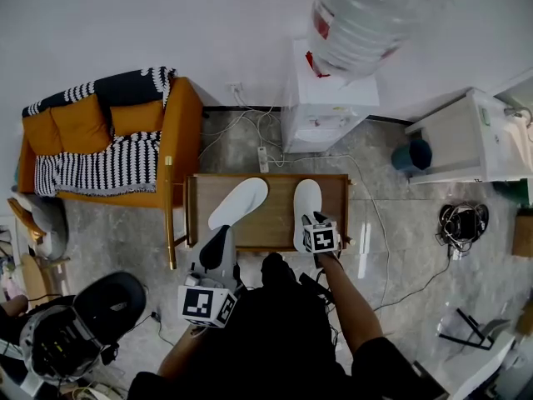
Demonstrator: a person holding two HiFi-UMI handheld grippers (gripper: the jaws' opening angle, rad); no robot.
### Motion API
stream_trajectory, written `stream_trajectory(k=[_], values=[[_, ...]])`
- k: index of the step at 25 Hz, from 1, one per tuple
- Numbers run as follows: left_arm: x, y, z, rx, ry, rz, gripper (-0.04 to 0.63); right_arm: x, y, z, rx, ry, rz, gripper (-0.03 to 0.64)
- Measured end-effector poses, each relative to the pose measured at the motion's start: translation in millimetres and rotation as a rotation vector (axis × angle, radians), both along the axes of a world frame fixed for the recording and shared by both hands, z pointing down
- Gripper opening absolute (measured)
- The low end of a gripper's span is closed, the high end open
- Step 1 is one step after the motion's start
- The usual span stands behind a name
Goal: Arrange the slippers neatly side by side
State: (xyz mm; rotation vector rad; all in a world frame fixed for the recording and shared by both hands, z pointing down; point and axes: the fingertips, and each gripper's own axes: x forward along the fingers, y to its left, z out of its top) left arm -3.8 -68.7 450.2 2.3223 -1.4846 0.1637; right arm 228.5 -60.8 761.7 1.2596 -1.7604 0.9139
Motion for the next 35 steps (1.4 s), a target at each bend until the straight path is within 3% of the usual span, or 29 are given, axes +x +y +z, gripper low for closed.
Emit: stream_trajectory(k=[20, 29, 35], values=[[-80, 1, -2, 0.031, 0.041, -0.016, 0.012, -110, -10, -109, 0.33, -0.107, 0.15, 0.09], [-113, 2, 3, 0.024, 0.05, 0.016, 0.012, -159, -8, -115, 0.343, -0.124, 0.166, 0.067], [-129, -2, 10, 0.019, 0.048, 0.053, 0.012, -188, -13, -87, 0.276, -0.189, 0.239, 0.067]])
